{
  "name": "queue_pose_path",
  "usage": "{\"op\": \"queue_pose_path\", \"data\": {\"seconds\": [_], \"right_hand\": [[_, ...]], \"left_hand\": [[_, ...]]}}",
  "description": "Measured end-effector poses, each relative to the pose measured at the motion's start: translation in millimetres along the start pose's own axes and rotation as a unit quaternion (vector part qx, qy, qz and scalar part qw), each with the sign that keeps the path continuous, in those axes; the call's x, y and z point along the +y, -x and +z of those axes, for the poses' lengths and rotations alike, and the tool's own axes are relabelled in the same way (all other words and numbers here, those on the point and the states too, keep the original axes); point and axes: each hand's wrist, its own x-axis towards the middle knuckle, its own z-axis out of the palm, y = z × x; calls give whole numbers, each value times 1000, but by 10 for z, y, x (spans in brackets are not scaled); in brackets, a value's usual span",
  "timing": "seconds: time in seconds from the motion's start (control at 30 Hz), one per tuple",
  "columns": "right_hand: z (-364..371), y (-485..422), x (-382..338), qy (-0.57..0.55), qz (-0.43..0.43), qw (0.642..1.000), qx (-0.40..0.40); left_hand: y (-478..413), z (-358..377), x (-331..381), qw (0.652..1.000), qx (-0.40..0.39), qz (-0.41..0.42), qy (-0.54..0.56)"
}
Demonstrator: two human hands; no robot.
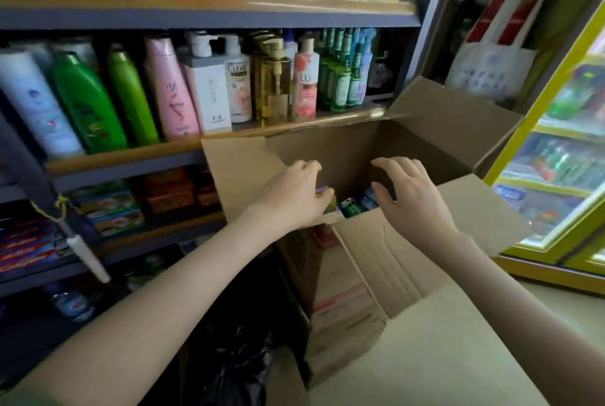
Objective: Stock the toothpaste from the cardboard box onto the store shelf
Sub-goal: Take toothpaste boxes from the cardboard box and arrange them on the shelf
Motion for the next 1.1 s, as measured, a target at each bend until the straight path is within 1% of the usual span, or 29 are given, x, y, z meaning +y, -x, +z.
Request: {"op": "queue_pose_path", "data": {"seconds": [0.13,0.2,0.3,0.4,0.5,0.73,0.87,0.97,1.1], "right_hand": [[254,-336,475,34,-21,998,-41],[325,-531,710,44,-22,996,-68],[439,-808,1024,56,-45,992,-101],[568,-1049,1277,48,-77,988,-128],[736,-1298,1472,7,-116,986,-119],[1205,-1946,1663,-48,-244,962,-114],[1443,-2215,1660,-71,-309,941,-120],[1622,-2313,1645,-84,-322,933,-139],[1799,-2312,1689,-85,-321,928,-171]], "left_hand": [[-567,362,57,1000,-11,-14,2],[-843,503,92,999,-37,-28,1],[-1232,599,142,995,-83,-25,-41],[-1557,607,145,994,-74,-18,-82],[-1796,666,38,991,-62,-36,-111],[-2026,837,-333,977,-57,-101,-179],[-2062,853,-499,959,-45,-129,-249],[-2046,847,-627,947,-31,-145,-285],[-2003,836,-830,942,-28,-147,-299]]}}
